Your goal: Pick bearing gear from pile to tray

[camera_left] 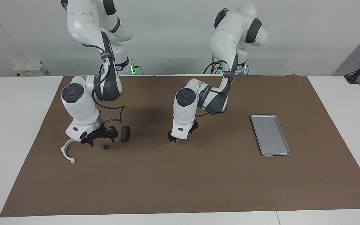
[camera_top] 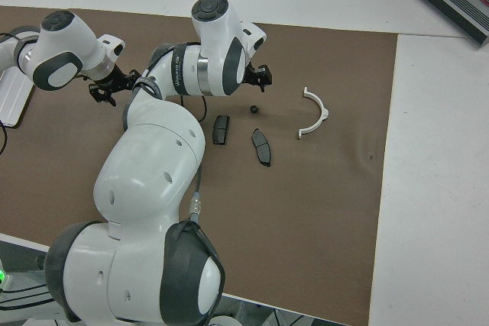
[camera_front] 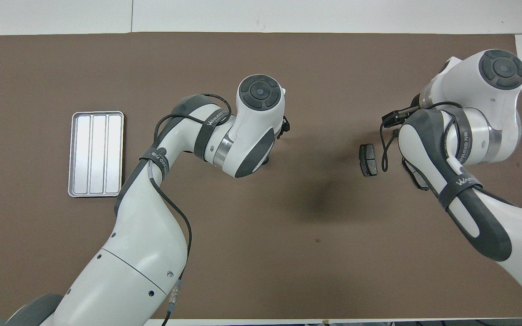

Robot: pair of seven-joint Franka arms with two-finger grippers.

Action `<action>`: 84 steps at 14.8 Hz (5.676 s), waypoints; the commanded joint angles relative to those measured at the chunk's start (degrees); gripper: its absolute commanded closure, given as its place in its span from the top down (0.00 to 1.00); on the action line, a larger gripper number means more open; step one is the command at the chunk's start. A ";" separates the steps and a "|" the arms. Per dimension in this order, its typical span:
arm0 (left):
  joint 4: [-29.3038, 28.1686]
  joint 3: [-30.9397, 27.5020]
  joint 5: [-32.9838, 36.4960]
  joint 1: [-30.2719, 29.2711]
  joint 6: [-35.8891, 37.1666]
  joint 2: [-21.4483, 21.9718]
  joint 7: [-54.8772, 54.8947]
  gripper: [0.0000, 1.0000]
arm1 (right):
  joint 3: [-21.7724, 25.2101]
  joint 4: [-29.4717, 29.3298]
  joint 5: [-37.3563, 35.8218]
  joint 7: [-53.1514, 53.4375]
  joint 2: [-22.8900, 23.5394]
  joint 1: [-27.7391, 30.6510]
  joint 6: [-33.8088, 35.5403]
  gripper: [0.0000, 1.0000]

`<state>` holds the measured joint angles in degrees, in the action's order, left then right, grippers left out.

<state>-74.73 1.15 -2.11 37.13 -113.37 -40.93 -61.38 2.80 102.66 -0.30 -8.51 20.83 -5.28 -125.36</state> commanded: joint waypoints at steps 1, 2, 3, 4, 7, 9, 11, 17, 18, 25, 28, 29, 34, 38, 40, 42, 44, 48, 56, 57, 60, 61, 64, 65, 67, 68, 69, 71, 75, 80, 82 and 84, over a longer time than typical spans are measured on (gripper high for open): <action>-4.28 -1.07 -0.09 1.28 -2.29 2.34 -2.07 1.00 | -0.25 2.37 1.53 -2.47 0.26 0.36 -3.48 0.99; -4.89 -1.07 -0.09 1.28 -2.29 2.69 -2.25 1.00 | -0.25 3.16 1.53 -2.56 0.53 0.44 -4.35 0.99; -6.11 -1.07 -0.09 1.28 -2.29 3.48 -2.34 1.00 | -0.25 3.95 1.53 -2.56 0.53 0.44 -5.76 0.99; -8.30 -1.07 -0.09 1.19 -2.55 5.05 -2.08 1.00 | -0.25 4.39 1.53 -2.65 0.62 0.44 -6.55 0.99; -16.21 -1.07 -0.26 1.19 -9.82 9.89 -2.60 1.00 | -0.25 5.18 1.53 -4.92 0.88 1.32 -7.09 0.99; -17.90 -1.07 -0.35 1.45 -14.31 10.08 -5.23 1.00 | -0.25 5.62 1.53 -5.90 0.88 2.37 -7.18 0.99; -18.08 -1.07 -0.35 1.80 -14.60 10.08 -5.15 1.00 | -0.17 5.80 1.53 -6.25 0.97 2.55 -7.53 0.99; -20.19 -1.07 -0.35 1.81 -15.48 10.78 -4.98 0.98 | -0.17 5.80 1.53 -5.82 2.20 2.29 -9.11 0.98; -20.36 -1.07 -0.35 1.89 -15.65 10.78 -5.15 0.95 | -0.25 5.80 1.53 -5.73 2.46 2.20 -9.11 0.97; -21.51 -1.33 -0.18 2.86 -15.92 11.22 -5.33 0.92 | -0.25 5.89 1.53 -3.62 3.52 1.23 -11.04 0.97; -21.07 -1.33 0.17 2.86 -14.95 11.13 -5.33 0.92 | -0.69 5.89 1.61 -1.95 3.43 0.62 -10.52 0.91; -21.07 -1.33 0.18 2.86 -14.95 11.04 -5.33 0.92 | -0.69 5.89 1.61 -1.95 3.43 0.62 -10.43 0.86; -20.02 -1.24 0.09 2.86 -14.16 10.52 -5.33 0.86 | -0.78 5.80 1.53 -2.03 3.17 0.62 -9.12 0.73; -20.10 -1.24 0.00 2.77 -14.60 10.25 -5.41 0.76 | -0.69 5.28 1.53 -2.39 2.64 0.79 -7.97 0.43; -20.10 -1.24 -0.09 2.77 -14.51 10.25 -5.41 0.69 | -0.78 4.57 1.53 -2.39 1.94 1.06 -5.87 0.23; -20.01 -1.24 -0.09 2.86 -14.42 10.25 -5.33 0.69 | -0.78 3.96 1.53 -2.47 0.80 1.32 -3.85 0.07; -20.01 -1.33 0.00 2.86 -14.51 10.17 -5.42 0.69 | -0.78 2.12 1.53 -2.56 0.18 1.41 -1.04 0.01; -19.92 -1.24 0.09 2.86 -14.77 9.90 -5.42 0.69 | -0.78 0.00 1.53 -2.56 -0.17 1.59 1.52 0.00; -19.13 -1.24 0.18 2.86 -15.04 9.11 -5.42 0.69 | -1.57 -7.03 3.63 2.17 -0.78 0.36 6.01 0.00; -19.13 -1.24 0.09 2.95 -14.95 9.11 -5.50 0.69 | -1.57 -7.12 3.64 3.23 -0.79 0.27 5.92 0.00; -19.22 -1.33 0.00 3.92 -15.12 9.11 -5.85 0.69 | -1.92 -7.03 3.64 3.77 -0.79 0.27 5.39 0.00; -19.31 -1.42 0.09 4.00 -15.12 9.11 -5.85 0.68 | -1.92 -7.03 3.64 3.68 -0.79 0.27 5.39 0.00; -19.31 -1.33 0.09 3.92 -15.21 9.11 -5.85 0.64 | -1.92 -6.59 3.55 3.15 -0.87 0.36 4.61 0.00; -19.31 -1.42 0.09 3.92 -15.21 9.11 -5.85 0.64 | -1.92 -6.42 3.55 3.24 -0.87 0.36 4.51 0.00; -19.31 -1.42 0.18 3.92 -15.21 9.11 -5.77 0.64 | -1.92 -6.42 3.55 3.50 -0.96 0.36 4.43 0.00; -19.31 -1.51 0.18 3.83 -15.30 9.11 -5.77 0.64 | -1.92 -6.42 3.55 3.42 -0.87 0.36 4.43 0.00; -19.40 -1.51 0.18 3.57 -15.39 9.11 -5.77 0.64 | -1.92 -6.42 3.55 3.41 -0.96 0.36 4.43 0.00; -19.31 -1.59 0.18 3.48 -15.74 9.11 -5.77 0.64 | -1.92 -6.33 3.55 3.50 -0.96 0.36 4.43 0.00; -19.31 -1.59 0.09 3.48 -16.35 8.41 -5.77 0.64 | -1.92 -5.28 3.55 3.24 -1.14 0.36 2.94 0.00; -19.31 -1.59 0.18 3.48 -16.97 8.32 -5.77 0.56 | -1.92 -4.39 3.63 3.15 -1.31 0.44 1.96 0.00; -19.31 -1.59 0.18 3.74 -16.36 8.41 -5.77 0.29 | -1.92 -4.31 3.64 3.15 -1.31 0.44 1.96 0.00; -19.48 -1.59 0.18 3.83 -16.09 8.41 -5.85 0.08 | -1.92 -4.22 3.64 2.98 -1.40 0.53 1.96 0.00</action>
<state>-93.60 0.12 -2.09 40.09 -128.79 -32.24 -66.46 1.12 97.24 1.95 -5.31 20.14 -5.13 -122.27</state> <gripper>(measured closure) 0.656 0.775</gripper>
